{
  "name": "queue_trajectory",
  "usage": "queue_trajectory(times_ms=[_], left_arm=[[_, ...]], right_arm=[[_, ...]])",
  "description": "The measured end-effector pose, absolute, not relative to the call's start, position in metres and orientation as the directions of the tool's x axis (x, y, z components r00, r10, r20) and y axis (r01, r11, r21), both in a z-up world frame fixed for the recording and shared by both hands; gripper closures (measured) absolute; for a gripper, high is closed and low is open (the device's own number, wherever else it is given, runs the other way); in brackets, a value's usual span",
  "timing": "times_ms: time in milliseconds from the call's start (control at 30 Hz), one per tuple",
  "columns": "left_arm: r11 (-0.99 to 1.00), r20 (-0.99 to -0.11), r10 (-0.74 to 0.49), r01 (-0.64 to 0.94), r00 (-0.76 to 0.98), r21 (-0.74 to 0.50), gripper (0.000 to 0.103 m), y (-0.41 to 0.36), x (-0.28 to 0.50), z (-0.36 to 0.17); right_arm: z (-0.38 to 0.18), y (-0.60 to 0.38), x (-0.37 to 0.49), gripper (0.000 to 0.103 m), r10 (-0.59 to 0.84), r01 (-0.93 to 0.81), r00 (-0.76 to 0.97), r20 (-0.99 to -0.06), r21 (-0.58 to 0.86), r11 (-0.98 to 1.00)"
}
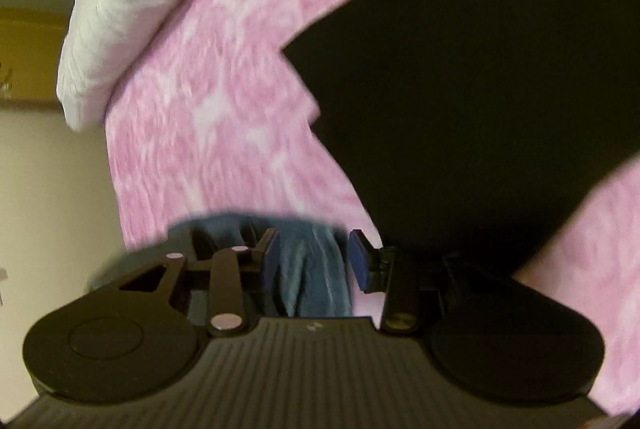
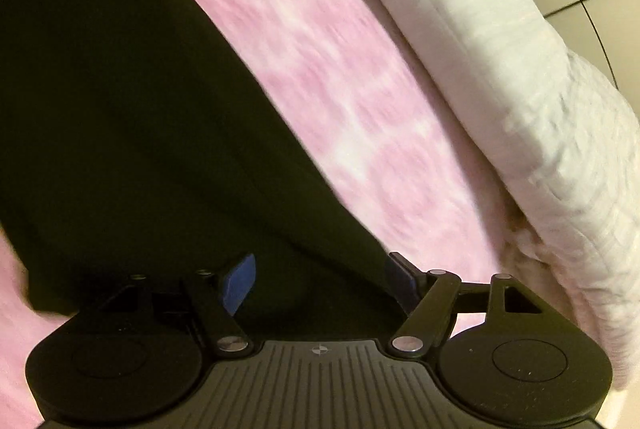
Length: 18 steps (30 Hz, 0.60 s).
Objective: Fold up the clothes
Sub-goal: 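Open both grippers and release the folded black trousers onto the bed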
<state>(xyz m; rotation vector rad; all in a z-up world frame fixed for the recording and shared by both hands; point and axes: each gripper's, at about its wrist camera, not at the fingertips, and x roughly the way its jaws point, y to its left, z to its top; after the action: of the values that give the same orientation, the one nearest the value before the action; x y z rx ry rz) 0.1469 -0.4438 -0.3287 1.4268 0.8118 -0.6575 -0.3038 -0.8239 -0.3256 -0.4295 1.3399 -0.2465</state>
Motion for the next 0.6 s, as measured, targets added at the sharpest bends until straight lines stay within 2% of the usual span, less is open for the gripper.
queue_trajectory(times_ms=[233,367,600], left_arm=[[0.062,-0.808,0.043,0.806,0.587,0.589,0.067,-0.397,0.098,-0.324],[0.002,-0.786,0.012,0.786,0.618,0.618,0.065,-0.378,0.065,-0.325],[-0.168,-0.766,-0.06,0.75,0.64,0.64,0.064,-0.363,0.009,-0.325]], right_arm=[[-0.329,-0.712,-0.289,0.031,-0.236,-0.202,0.31,-0.921,-0.307,0.93],[-0.322,-0.657,-0.288,0.031,-0.18,-0.309,0.378,-0.908,-0.307,0.9],[-0.315,-0.607,-0.278,0.031,-0.068,-0.35,0.455,-0.888,-0.249,0.903]])
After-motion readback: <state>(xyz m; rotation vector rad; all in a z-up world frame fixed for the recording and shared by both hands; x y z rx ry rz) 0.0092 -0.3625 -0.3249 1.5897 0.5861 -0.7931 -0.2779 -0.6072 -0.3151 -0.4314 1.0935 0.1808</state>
